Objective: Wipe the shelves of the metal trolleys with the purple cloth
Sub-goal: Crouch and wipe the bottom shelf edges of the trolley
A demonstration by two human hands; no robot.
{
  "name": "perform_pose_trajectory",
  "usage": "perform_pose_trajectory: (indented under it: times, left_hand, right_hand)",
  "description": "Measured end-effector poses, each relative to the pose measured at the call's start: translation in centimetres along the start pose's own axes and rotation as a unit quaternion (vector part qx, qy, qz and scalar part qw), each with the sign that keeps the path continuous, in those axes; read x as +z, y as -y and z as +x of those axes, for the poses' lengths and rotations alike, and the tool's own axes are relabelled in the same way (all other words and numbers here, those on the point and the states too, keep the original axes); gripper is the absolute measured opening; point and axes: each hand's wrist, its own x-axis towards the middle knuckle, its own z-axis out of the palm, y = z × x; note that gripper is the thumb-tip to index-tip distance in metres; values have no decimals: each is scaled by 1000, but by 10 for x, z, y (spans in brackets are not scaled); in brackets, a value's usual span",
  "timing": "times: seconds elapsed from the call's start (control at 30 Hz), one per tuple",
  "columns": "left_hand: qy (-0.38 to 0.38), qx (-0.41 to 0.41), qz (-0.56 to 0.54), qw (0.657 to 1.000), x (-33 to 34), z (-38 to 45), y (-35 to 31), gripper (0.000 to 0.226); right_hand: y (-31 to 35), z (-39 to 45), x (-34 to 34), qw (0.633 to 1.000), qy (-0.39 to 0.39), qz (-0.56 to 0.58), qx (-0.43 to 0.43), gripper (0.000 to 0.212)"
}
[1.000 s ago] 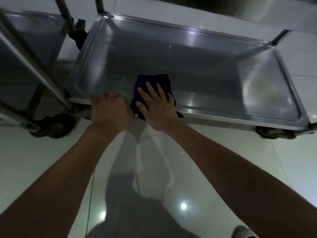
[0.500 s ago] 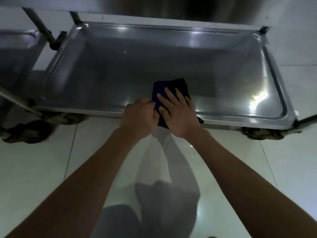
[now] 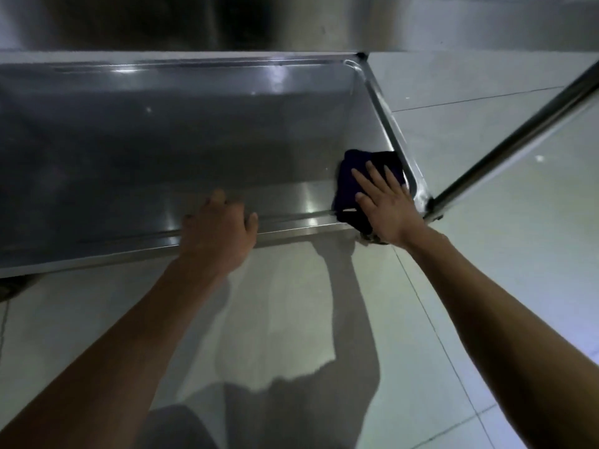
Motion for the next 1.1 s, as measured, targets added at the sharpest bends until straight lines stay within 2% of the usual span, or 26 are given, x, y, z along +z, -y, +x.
perform_pose_trajectory:
  times: [0.1,0.2,0.33,0.5,0.67,0.77,0.83,0.9,1.0,1.1]
  left_hand:
    - [-12,14,17,1000,5,-1,6,30]
    - [-26,29,16,999,16,-10,7,28]
    - [-83,55,3,995,27,-24,13,26]
    - [-90,71,-23,993,31,-37,25,33]
    - [-72,80,-30,994,26,-50,32,29]
    - [-12,102,-49,994,7,-35,50,35]
    - [-14,71,-23,997,-6,-21,73,36]
    - [-22,14,8,1000,-12,-15,98,36]
    - [28,14,21,999,-8,-19,116,41]
    - [26,27,19,999,-10,-20,116,41]
  right_hand:
    - [-36,6,-10,996,32,-72,48,55]
    - [-32,7,-6,996,7,-51,67,57]
    - [-21,1,0,997,-6,-34,70,59]
    - [-10,-19,10,997,-26,-32,72,59]
    - [-3,-30,14,997,-21,-32,69,59]
    - [8,-27,12,998,-18,6,64,69]
    - [15,-24,12,998,-16,18,65,71]
    - [24,-19,15,998,-14,9,59,63]
    - [61,-8,27,999,-8,-4,35,63]
    - [115,6,45,1000,-15,-20,-11,63]
